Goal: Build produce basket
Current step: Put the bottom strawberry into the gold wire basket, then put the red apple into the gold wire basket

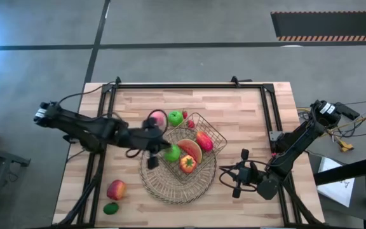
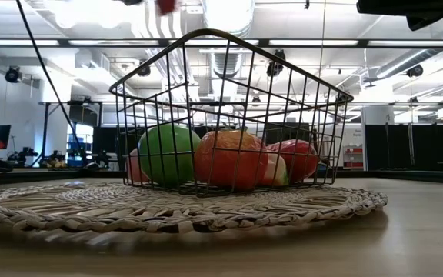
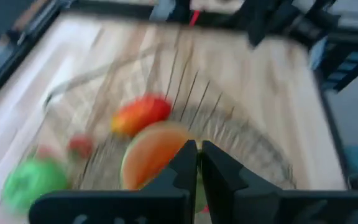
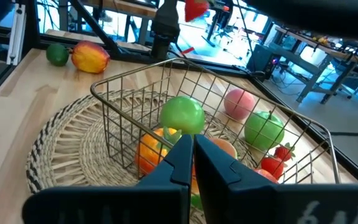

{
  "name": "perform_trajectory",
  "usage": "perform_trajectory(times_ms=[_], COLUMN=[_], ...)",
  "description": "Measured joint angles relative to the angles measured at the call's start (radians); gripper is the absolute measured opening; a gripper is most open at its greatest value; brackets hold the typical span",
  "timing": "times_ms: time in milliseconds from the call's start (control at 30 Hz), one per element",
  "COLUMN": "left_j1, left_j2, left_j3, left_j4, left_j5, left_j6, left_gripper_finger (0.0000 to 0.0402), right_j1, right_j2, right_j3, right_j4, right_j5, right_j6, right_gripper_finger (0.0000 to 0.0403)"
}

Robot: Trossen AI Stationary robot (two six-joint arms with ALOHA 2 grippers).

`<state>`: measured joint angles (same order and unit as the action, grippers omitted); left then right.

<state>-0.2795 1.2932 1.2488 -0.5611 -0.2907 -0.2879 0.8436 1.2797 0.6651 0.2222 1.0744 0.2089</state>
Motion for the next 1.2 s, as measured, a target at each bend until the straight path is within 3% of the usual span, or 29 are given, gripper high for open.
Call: perform_trajectory(times_ms=[267, 400, 600, 900, 1200], left_j1=[0.151, 0.184, 0.189, 0.189, 0.189], left_j2=[0.183, 0.317, 0.472, 0.509, 0.467], left_j3=[-0.114, -0.125, -0.115, -0.111, -0.104], left_j4=[0.312, 0.400, 0.421, 0.428, 0.402], left_j5=[0.092, 0.186, 0.171, 0.142, 0.151], left_j6=[0.198, 0.205, 0.285, 0.296, 0.290], left_gripper_finger=[0.0000, 0.0000, 0.0000, 0.0006, 0.0107], right_j1=[0.000, 0.000, 0.000, 0.000, 0.000], right_j2=[0.000, 0.000, 0.000, 0.000, 0.000], right_j3=[-0.001, -0.003, -0.005, -0.006, -0.006], right_j4=[-0.001, -0.001, 0.000, 0.000, 0.000], right_j5=[0.000, 0.000, 0.000, 0.001, 0.001], right_j6=[0.008, 0.015, 0.028, 0.030, 0.054], right_gripper_finger=[0.0009, 0.0009, 0.0009, 0.0009, 0.0009])
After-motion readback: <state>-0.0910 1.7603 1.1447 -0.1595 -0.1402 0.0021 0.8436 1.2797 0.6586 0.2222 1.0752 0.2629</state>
